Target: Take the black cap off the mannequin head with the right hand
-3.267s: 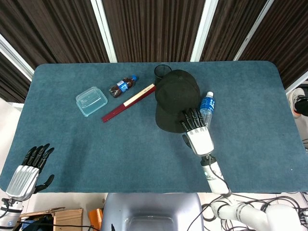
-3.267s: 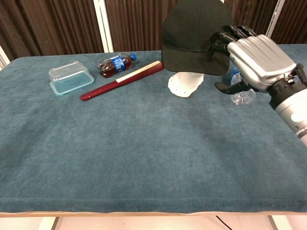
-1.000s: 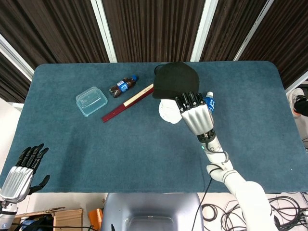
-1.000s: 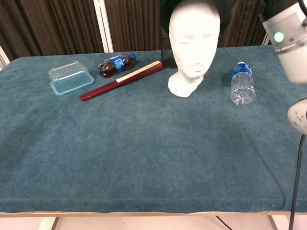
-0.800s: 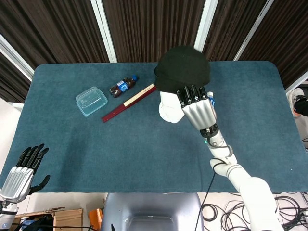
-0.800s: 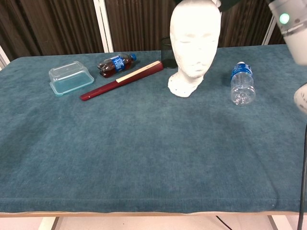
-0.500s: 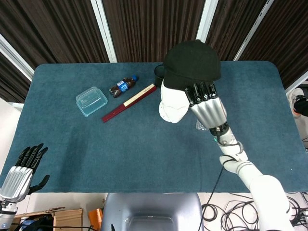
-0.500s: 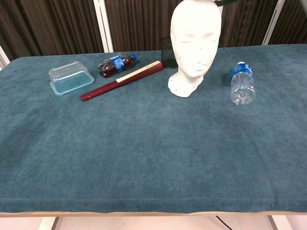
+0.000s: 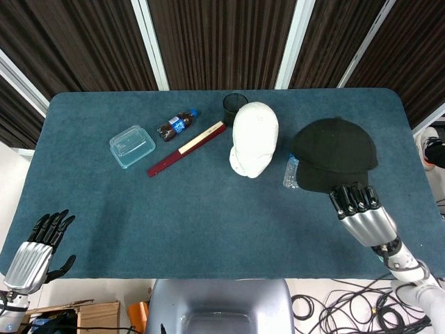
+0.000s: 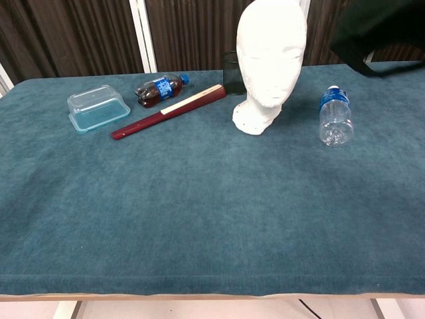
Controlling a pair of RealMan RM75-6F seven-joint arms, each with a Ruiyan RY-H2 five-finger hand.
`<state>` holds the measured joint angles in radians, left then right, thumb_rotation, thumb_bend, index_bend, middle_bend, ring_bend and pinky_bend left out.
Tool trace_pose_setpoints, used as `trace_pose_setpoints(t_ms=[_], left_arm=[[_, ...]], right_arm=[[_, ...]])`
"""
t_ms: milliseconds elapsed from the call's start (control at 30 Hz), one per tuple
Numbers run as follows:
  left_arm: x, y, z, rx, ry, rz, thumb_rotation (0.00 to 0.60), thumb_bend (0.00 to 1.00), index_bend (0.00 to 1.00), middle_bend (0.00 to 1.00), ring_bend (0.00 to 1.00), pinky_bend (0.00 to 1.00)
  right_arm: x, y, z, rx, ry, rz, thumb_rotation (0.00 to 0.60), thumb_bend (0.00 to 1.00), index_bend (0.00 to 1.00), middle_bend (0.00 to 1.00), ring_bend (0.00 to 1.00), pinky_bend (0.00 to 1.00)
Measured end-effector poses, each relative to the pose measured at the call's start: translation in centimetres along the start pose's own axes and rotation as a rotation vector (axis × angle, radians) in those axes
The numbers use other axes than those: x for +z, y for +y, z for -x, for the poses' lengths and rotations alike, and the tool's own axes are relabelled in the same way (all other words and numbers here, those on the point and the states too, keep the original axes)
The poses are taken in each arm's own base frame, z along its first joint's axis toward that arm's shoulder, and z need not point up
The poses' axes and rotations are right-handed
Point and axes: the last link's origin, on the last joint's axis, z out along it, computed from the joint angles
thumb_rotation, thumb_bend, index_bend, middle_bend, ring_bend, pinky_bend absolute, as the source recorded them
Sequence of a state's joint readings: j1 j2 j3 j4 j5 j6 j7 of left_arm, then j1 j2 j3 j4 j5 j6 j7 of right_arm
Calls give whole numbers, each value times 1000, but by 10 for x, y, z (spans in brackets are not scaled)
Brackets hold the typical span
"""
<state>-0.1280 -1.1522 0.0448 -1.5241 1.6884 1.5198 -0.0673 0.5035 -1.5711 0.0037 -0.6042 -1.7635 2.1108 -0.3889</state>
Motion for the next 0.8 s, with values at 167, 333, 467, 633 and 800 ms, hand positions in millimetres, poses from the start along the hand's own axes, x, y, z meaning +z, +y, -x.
trace_pose_setpoints(t_ms=[167, 333, 467, 633, 800], left_arm=[[2, 2, 1, -5, 2, 5, 600, 354, 0, 16, 27, 54], [3, 1, 2, -8, -7, 1, 600, 353, 0, 16, 27, 54], [3, 1, 2, -8, -10, 2, 600, 353, 0, 17, 27, 54], [1, -1, -1, -12, 0, -1, 600, 353, 0, 17, 27, 54], [-1, -3, -4, -17, 13, -8, 600, 353, 0, 17, 27, 54]], right_arm=[[-33, 4, 6, -33, -117, -28, 600, 376, 1000, 729, 610, 900], [-55, -13, 14, -19, -220, -43, 600, 376, 1000, 729, 610, 900], [-59, -37, 21, 21, -276, -42, 600, 376, 1000, 729, 610, 895], [-62, -54, 29, 36, -339, -50, 600, 376, 684, 631, 511, 798], [-73, -65, 32, 60, -416, -41, 600, 308, 172, 331, 300, 627]])
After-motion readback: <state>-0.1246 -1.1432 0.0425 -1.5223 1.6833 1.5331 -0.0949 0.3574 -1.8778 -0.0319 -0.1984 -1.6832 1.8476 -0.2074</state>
